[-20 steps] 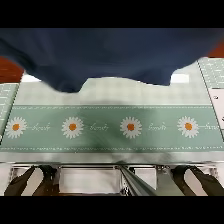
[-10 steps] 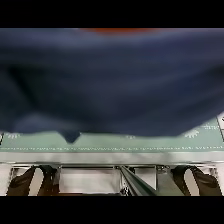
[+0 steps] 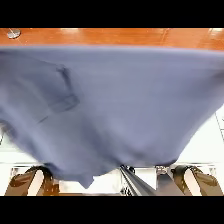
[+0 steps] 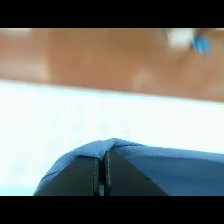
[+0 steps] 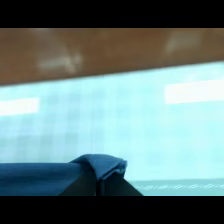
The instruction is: Fold the shirts.
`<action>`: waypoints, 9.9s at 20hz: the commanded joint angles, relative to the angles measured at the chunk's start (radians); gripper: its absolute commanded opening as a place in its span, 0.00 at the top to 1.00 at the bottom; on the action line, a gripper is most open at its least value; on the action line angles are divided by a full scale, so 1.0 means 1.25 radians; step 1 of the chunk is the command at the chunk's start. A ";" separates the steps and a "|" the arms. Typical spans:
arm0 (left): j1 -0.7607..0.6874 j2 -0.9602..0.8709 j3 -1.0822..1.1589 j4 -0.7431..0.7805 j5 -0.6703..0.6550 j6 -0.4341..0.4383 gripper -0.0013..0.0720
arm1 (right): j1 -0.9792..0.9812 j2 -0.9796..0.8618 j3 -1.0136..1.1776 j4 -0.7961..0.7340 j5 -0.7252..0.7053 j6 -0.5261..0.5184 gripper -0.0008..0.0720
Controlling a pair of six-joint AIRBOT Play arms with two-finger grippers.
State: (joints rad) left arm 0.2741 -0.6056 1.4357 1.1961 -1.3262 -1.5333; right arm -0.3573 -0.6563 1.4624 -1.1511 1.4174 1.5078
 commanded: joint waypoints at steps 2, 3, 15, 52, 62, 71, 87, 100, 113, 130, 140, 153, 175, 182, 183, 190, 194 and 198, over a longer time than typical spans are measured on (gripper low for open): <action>-0.049 -0.163 -0.193 -0.063 0.128 0.030 0.95 | 0.014 -0.196 -0.137 0.144 -0.122 -0.095 0.96; -0.071 -0.228 -0.201 -0.063 0.156 0.035 0.95 | 0.036 -0.261 -0.139 0.142 -0.154 -0.100 0.96; -0.166 -0.775 -0.029 -0.079 0.420 -0.089 0.95 | 0.146 -0.970 0.220 0.171 -0.256 0.009 0.96; 0.323 -0.342 -0.698 -0.169 0.033 0.179 0.02 | -0.035 -0.411 -0.502 0.114 -0.248 -0.125 0.14; 0.173 -0.339 -0.819 -0.147 0.013 0.140 0.02 | -0.035 -0.373 -0.592 0.142 -0.201 -0.162 0.14; 0.023 -0.339 -0.874 -0.240 0.109 0.144 0.18 | -0.132 -0.373 -0.566 0.132 -0.202 -0.144 0.14; 0.005 -0.337 -0.855 -0.287 0.067 0.215 0.95 | -0.040 -0.433 -0.711 0.125 -0.190 -0.061 0.14; 0.050 -0.337 -0.702 -0.287 0.043 0.237 0.95 | -0.041 -0.435 -0.611 0.202 -0.143 -0.174 0.96; 0.019 -0.652 -0.367 -0.434 0.215 0.216 0.95 | -0.034 -0.694 -0.275 0.410 -0.162 -0.179 0.96; 0.051 -0.891 -0.093 -0.392 0.033 0.169 0.02 | -0.022 -0.966 0.066 0.453 -0.074 -0.151 0.13; 0.141 -0.477 -0.395 -0.220 0.282 0.174 0.02 | -0.058 -0.958 0.004 0.197 -0.033 -0.080 0.13; -0.220 -0.344 -0.528 -0.294 0.304 0.173 0.92 | 0.137 -0.939 0.013 0.228 -0.048 -0.117 0.96; -0.881 -1.023 0.119 -0.306 0.377 -0.006 0.95 | 0.088 -0.060 -0.379 0.067 0.012 -0.021 0.96; -0.977 -1.119 0.230 -0.366 0.366 -0.016 0.95 | 0.088 -0.060 -0.379 0.103 -0.015 -0.016 0.96; -0.964 -1.118 0.245 -0.366 0.363 -0.016 0.95 | 0.088 -0.060 -0.379 0.103 -0.012 -0.016 0.96; -0.671 -1.060 0.310 -0.352 0.070 0.033 0.95 | 0.111 -0.060 -0.379 0.119 -0.014 -0.022 0.96; -0.470 -0.887 0.261 -0.310 0.025 0.049 0.95 | 0.266 -0.114 -0.377 0.119 -0.117 0.032 0.96; -0.319 -0.592 0.088 -0.207 0.050 0.099 0.95 | 0.450 -0.295 -0.307 0.132 -0.229 0.052 0.96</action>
State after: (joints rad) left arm -0.2588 -1.5692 1.6718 0.8440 -1.2629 -1.4532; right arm 0.0605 -0.8925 1.0256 -0.9989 1.2388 1.5471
